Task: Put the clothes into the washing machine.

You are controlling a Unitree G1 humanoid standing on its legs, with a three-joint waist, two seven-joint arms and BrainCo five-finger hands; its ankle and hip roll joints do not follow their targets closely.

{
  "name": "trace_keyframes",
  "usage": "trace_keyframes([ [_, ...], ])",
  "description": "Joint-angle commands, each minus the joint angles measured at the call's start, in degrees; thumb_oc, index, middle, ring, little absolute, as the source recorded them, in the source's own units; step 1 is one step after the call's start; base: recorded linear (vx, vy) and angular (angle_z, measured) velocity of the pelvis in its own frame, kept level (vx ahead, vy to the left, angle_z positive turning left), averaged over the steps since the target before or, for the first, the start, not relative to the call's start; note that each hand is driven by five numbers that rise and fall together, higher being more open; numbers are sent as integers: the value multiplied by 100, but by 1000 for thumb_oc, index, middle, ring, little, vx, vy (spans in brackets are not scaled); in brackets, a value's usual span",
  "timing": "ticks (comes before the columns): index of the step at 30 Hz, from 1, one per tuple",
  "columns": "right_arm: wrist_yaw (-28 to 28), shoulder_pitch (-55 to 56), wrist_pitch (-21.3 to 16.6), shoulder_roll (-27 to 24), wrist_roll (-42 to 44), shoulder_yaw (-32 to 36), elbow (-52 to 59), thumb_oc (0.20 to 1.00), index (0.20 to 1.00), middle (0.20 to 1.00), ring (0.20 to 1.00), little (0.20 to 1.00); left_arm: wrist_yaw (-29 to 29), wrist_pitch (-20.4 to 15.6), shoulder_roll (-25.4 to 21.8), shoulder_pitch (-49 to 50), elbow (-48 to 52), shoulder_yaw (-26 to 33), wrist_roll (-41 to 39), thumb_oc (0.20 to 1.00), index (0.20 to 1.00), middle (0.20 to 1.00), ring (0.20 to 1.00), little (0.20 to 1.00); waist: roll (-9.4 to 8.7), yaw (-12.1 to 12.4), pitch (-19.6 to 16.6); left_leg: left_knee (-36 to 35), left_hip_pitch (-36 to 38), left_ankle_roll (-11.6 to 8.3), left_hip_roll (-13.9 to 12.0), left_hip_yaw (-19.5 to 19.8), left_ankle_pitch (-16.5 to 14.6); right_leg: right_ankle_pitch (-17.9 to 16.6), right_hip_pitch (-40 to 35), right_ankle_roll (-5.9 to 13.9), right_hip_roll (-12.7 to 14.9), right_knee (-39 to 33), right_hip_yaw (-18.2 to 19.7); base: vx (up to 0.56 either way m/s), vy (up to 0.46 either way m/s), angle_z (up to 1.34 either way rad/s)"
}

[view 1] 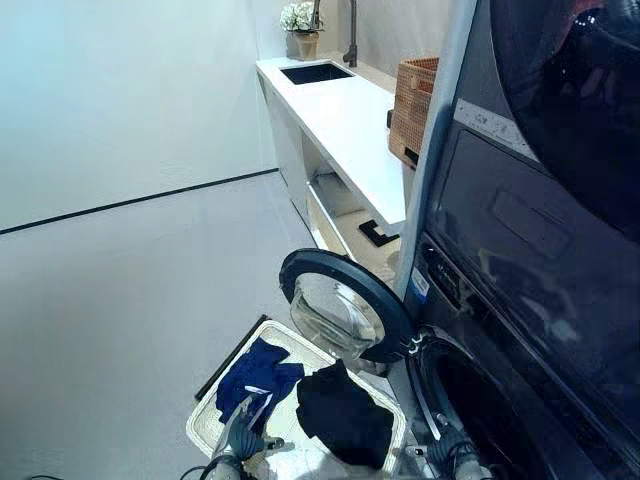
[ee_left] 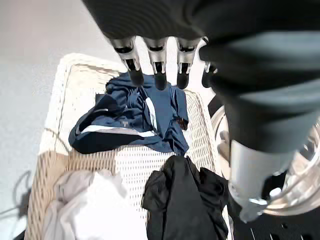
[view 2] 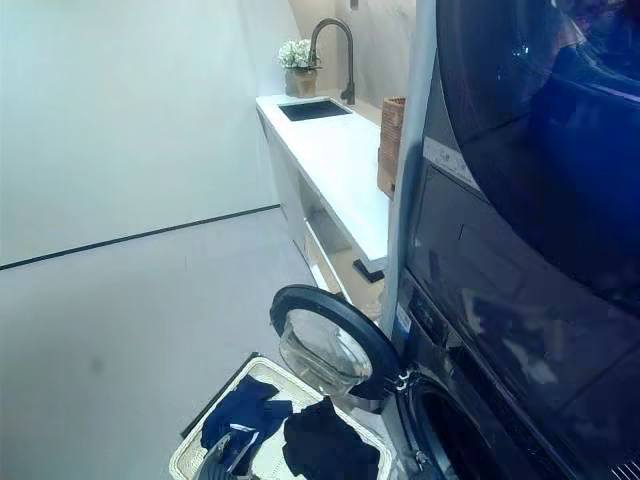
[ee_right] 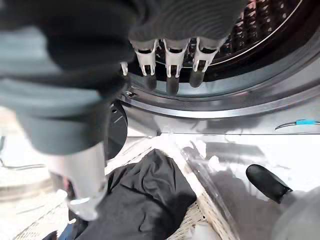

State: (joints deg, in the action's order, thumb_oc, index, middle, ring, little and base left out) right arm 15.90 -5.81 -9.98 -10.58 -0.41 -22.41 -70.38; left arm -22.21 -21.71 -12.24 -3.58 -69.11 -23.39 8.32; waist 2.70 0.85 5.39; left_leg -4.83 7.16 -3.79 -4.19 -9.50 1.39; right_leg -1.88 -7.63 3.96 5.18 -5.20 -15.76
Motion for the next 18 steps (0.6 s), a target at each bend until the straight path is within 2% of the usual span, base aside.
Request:
trace_keyframes([
  [1,19,-515,-255,109,118,-29,-371,1000,1000,1000,1000,1000,-167,-125,84,-596,-367,144,237,1000,1000,1000,1000,1000,-375,65,75,-17,-72,131,293,134,-206,108,18,206,122,122,335,265,57,59],
  [6,13,-511,-236,107,132,-26,-360,1000,1000,1000,1000,1000,-138,-238,120,-621,-324,192,62,1000,1000,1000,1000,1000,-380,60,80,-17,-66,130,288,136,-206,125,10,197,106,134,346,0,0,0],
  [11,-4,-504,-247,113,166,-18,-367,1000,1000,1000,1000,1000,-305,-79,132,-643,-347,168,233,1000,1000,1000,1000,1000,-395,41,74,-17,-58,120,273,124,-194,119,10,189,93,129,364,0,0,0],
  [14,-7,-508,-274,111,225,6,-390,1000,1000,1000,1000,1000,-617,94,128,-664,-384,147,450,1000,1000,1000,1000,1000,-395,35,80,-17,-65,114,271,129,-189,108,5,187,88,106,368,0,0,0],
  [16,-18,-506,-283,118,277,22,-401,1000,1000,1000,1000,1000,-1075,316,118,-668,-443,166,785,1000,1000,1000,1000,1000,-395,27,85,-17,-69,108,268,132,-186,103,3,181,83,95,367,0,0,0],
  [18,-18,-505,-289,119,283,19,-404,1000,1000,1000,1000,1000,-1154,355,112,-674,-453,159,832,1000,1000,1000,1000,1000,-395,25,89,-17,-72,106,267,131,-181,101,6,180,84,96,366,0,0,0],
])
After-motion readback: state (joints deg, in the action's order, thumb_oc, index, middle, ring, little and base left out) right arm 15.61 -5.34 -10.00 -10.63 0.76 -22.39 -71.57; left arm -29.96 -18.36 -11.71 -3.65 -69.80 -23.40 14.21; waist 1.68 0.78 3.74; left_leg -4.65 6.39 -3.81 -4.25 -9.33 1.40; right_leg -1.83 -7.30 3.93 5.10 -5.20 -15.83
